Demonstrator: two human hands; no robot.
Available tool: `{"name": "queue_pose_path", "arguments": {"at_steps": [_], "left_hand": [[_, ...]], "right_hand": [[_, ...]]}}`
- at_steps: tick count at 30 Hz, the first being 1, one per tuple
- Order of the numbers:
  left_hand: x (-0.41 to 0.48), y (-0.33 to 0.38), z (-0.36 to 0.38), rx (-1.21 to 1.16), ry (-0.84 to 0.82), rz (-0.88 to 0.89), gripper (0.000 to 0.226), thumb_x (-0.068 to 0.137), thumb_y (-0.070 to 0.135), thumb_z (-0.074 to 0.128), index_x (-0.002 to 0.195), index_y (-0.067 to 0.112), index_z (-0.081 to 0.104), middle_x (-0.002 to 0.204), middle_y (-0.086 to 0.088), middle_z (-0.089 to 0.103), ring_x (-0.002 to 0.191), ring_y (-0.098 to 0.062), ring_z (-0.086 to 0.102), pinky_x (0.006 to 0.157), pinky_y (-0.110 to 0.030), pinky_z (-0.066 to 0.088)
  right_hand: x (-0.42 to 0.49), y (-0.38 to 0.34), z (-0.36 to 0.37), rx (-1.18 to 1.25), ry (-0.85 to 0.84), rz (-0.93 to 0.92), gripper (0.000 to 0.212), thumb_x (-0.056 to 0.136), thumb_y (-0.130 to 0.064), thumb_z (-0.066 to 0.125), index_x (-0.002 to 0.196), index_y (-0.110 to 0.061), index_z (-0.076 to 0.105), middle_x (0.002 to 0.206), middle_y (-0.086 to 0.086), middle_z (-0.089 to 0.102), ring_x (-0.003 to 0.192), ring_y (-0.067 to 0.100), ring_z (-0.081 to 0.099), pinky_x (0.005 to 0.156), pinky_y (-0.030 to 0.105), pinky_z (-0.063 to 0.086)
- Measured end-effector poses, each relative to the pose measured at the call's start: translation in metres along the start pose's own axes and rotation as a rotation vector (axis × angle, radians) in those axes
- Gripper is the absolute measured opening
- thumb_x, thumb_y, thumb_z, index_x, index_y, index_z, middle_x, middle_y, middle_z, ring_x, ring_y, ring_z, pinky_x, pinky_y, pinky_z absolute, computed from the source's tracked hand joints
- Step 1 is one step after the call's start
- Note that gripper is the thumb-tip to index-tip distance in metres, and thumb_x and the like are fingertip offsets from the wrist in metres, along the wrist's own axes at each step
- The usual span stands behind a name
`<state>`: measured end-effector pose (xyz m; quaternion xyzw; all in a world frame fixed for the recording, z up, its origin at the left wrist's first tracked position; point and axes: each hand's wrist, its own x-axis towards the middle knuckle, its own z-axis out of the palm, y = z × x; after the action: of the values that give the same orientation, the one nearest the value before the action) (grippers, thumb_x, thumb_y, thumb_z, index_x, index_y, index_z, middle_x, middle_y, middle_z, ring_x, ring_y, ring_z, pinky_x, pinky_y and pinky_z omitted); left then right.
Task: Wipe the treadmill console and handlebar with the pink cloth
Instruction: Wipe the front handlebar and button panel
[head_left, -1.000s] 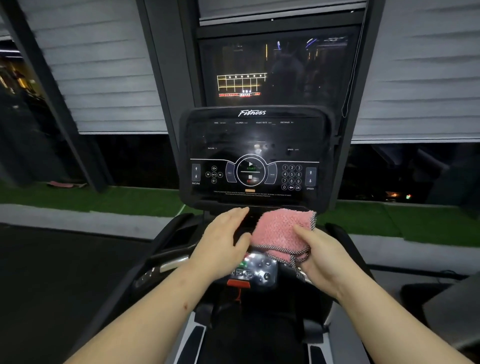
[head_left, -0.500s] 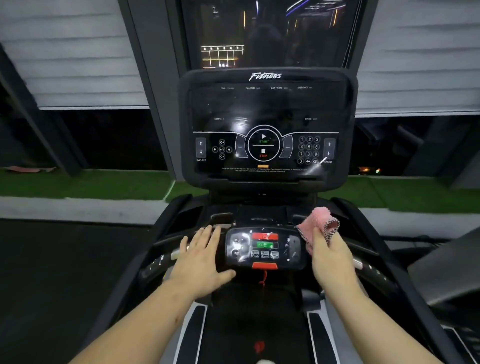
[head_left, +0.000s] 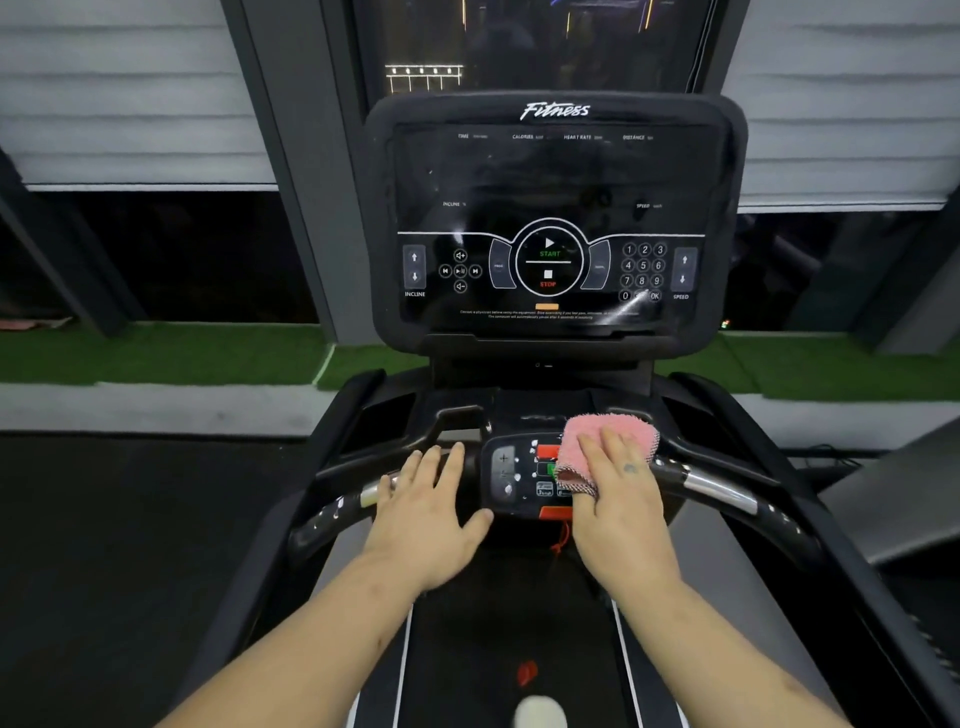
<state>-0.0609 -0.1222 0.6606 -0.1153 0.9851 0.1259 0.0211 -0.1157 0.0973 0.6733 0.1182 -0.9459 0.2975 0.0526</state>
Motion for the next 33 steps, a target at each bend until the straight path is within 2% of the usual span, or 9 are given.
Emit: {"name": "queue_pose_path", "arguments": {"at_steps": [4,10,17,22,25,30,33], "left_hand": [[0.0,-0.001,0.002,-0.003,0.017,0.017,0.089,0.097,0.07,0.038,0.165,0.032,-0.005,0.174,0.0,0.003,0.16,-0.023,-0.005,0.128,-0.053,0.004],[0.003,-0.002,0.003,-0.024,0.015,0.018,0.088,0.096,0.073,0.037,0.165,0.032,0.0,0.173,0.0,0.006,0.16,-0.023,-0.002,0.128,-0.055,0.005],[0.004,-0.002,0.004,-0.026,0.005,0.009,0.09,0.094,0.077,0.035,0.165,0.033,-0.001,0.174,0.001,0.005,0.16,-0.022,-0.003,0.128,-0.055,0.005],[0.002,0.0,0.001,-0.024,0.014,0.008,0.088,0.096,0.073,0.038,0.165,0.033,0.0,0.173,0.0,0.007,0.16,-0.023,-0.001,0.128,-0.056,0.006],[0.001,0.0,0.0,-0.023,0.005,0.004,0.088,0.097,0.073,0.037,0.165,0.033,-0.001,0.173,0.0,0.005,0.16,-0.023,-0.002,0.129,-0.055,0.005],[0.001,0.001,-0.001,-0.017,0.012,0.001,0.089,0.096,0.074,0.037,0.165,0.032,-0.002,0.173,-0.001,0.006,0.16,-0.023,-0.001,0.129,-0.055,0.006],[0.0,0.002,0.0,-0.014,0.01,0.0,0.09,0.096,0.075,0.037,0.165,0.032,-0.002,0.174,-0.001,0.005,0.16,-0.024,-0.002,0.129,-0.055,0.005]], "right_hand": [[-0.004,-0.018,0.015,-0.1,0.004,-0.107,0.064,0.1,-0.019,0.051,0.161,-0.026,0.033,0.171,0.002,0.021,0.159,0.022,0.01,0.13,0.044,0.008],[-0.005,-0.032,0.037,-0.152,0.028,-0.226,0.062,0.096,-0.016,0.061,0.156,-0.021,0.045,0.167,0.009,0.031,0.157,0.03,0.019,0.126,0.055,0.023],[-0.003,-0.033,0.044,-0.247,0.026,-0.329,0.066,0.094,-0.021,0.066,0.156,-0.024,0.044,0.166,0.008,0.034,0.157,0.028,0.023,0.126,0.049,0.019],[-0.004,-0.012,0.031,-0.267,0.004,-0.294,0.071,0.09,-0.014,0.065,0.157,-0.023,0.042,0.168,0.006,0.028,0.157,0.027,0.02,0.125,0.052,0.028],[-0.005,0.004,0.022,-0.277,0.015,-0.257,0.071,0.091,-0.015,0.063,0.159,-0.023,0.039,0.169,0.007,0.025,0.158,0.027,0.018,0.125,0.051,0.026],[-0.005,0.029,0.01,-0.288,0.102,-0.218,0.068,0.087,-0.012,0.068,0.153,-0.019,0.049,0.165,0.011,0.036,0.152,0.032,0.031,0.121,0.055,0.033],[-0.007,0.036,0.008,-0.283,0.131,-0.193,0.069,0.087,-0.01,0.07,0.152,-0.019,0.051,0.164,0.012,0.036,0.152,0.033,0.032,0.12,0.056,0.034]]}}
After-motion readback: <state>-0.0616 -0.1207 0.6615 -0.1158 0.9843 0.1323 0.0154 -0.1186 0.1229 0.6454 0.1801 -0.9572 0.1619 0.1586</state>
